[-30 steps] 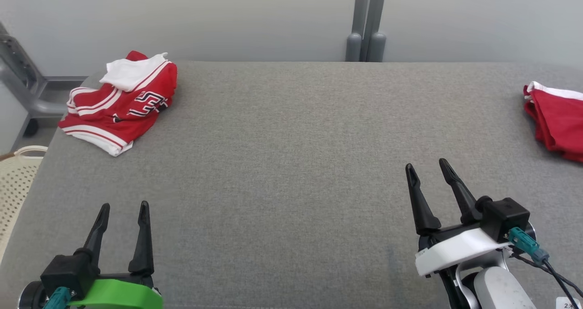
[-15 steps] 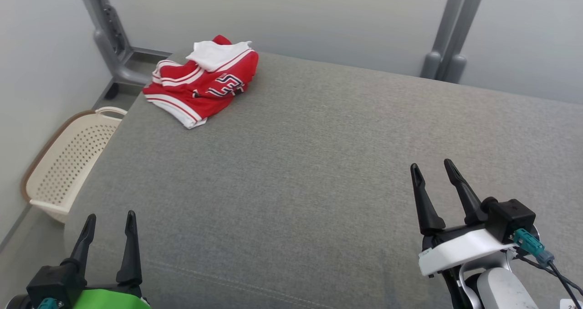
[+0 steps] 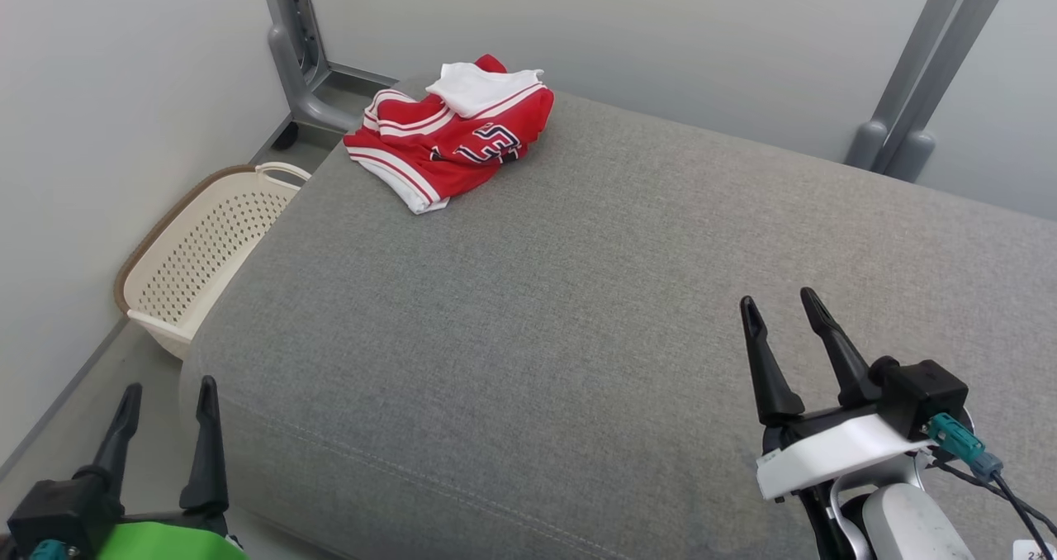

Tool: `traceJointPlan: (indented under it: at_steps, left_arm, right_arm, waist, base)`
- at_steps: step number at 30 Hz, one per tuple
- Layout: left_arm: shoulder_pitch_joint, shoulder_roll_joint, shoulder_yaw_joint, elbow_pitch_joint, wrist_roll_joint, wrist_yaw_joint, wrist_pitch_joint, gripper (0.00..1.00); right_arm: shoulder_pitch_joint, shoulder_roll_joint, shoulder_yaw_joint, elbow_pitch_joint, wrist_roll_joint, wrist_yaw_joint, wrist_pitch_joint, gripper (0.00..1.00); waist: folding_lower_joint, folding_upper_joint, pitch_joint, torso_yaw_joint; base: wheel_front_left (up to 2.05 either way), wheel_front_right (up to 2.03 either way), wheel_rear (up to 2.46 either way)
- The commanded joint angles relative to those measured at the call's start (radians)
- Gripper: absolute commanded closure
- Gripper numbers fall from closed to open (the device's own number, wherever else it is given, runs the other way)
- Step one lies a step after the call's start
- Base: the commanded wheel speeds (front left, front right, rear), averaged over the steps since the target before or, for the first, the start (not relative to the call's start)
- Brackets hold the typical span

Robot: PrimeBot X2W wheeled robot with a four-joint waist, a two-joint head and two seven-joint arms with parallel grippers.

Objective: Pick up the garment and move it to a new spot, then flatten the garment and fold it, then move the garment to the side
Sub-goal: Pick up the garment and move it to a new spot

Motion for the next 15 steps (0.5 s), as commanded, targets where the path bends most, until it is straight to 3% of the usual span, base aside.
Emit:
traceJointPlan:
  at_steps: [1,5,10,15]
  left_arm:
    - [-0.001,0.013,0.007,-0.007,0.002,0.002,0.005,0.00]
    - [-0.059,0.056,0.026,-0.032,0.013,-0.010,0.026,0.00]
    - [-0.234,0.150,0.056,-0.037,0.005,-0.068,0.107,0.00]
    - [-0.462,0.220,0.061,0.042,-0.014,-0.142,0.202,0.00]
  right_arm:
    - [-0.004,-0.005,-0.004,-0.001,-0.005,0.000,-0.006,0.00]
    - [-0.016,-0.005,-0.023,-0.012,-0.024,0.000,0.002,0.00]
    - [-0.047,-0.005,-0.047,-0.057,-0.060,0.000,0.026,0.00]
    - [-0.095,-0.005,-0.053,-0.122,-0.107,0.000,0.058,0.00]
  waist:
    - [0.0000,0.0000,0.010,-0.008]
    - [0.0000,0.0000,0.035,-0.025]
    - [0.0000,0.0000,0.104,-0.058]
    - [0.0000,0.0000,0.202,-0.111]
  base:
    - [0.00,0.00,0.00]
    - [0.00,0.00,0.00]
    - [0.00,0.00,0.00]
    - [0.00,0.00,0.00]
